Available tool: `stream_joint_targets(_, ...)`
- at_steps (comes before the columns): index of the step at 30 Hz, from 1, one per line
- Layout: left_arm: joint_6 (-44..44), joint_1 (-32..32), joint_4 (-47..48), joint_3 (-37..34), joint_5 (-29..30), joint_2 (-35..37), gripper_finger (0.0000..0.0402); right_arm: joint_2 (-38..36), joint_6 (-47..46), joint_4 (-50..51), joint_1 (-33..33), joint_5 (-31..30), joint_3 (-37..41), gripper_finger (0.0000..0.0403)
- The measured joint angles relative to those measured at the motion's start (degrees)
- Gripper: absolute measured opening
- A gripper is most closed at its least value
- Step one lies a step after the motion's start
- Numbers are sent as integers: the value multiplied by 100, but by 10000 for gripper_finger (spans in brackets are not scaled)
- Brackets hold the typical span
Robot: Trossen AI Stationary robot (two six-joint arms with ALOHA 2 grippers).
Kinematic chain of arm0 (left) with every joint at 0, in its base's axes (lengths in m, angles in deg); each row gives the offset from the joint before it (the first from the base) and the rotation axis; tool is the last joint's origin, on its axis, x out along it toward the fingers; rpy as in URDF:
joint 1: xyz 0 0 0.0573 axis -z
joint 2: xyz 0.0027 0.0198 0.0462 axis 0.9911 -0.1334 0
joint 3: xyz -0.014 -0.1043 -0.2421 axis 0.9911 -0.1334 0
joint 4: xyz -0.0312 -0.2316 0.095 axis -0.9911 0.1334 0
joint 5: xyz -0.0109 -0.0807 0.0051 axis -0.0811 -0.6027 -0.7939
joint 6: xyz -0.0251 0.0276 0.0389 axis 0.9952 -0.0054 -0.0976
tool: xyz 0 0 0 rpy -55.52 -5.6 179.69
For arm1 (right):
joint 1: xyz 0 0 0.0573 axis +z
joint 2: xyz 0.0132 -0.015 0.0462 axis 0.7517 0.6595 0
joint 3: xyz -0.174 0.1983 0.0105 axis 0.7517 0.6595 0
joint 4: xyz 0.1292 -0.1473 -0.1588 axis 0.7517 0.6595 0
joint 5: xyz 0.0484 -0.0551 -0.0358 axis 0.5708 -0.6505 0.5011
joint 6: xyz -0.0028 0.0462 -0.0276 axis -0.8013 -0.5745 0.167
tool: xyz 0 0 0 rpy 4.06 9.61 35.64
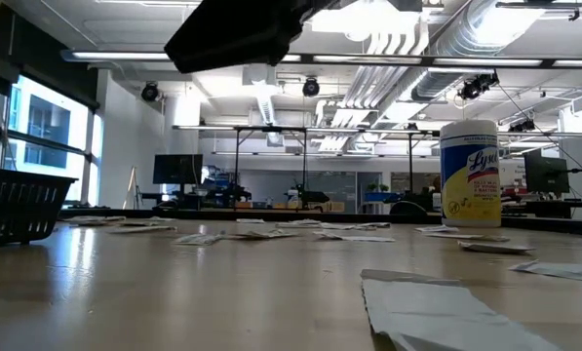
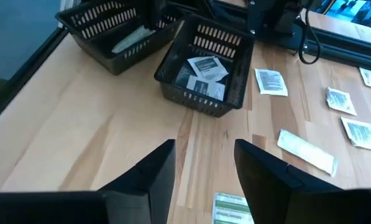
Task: Pick & Place First Aid Supplies
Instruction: Put the bandage into the bottom black bin
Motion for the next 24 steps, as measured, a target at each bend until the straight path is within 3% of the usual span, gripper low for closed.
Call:
stream_joint_targets(12,-21,0,-27,0,1,0,24,37,147,-35,-102,59,87,154)
stream_joint_targets(24,-21,-1,-133,2,14,0,25,552,-118,-15,-446,-608,86,156)
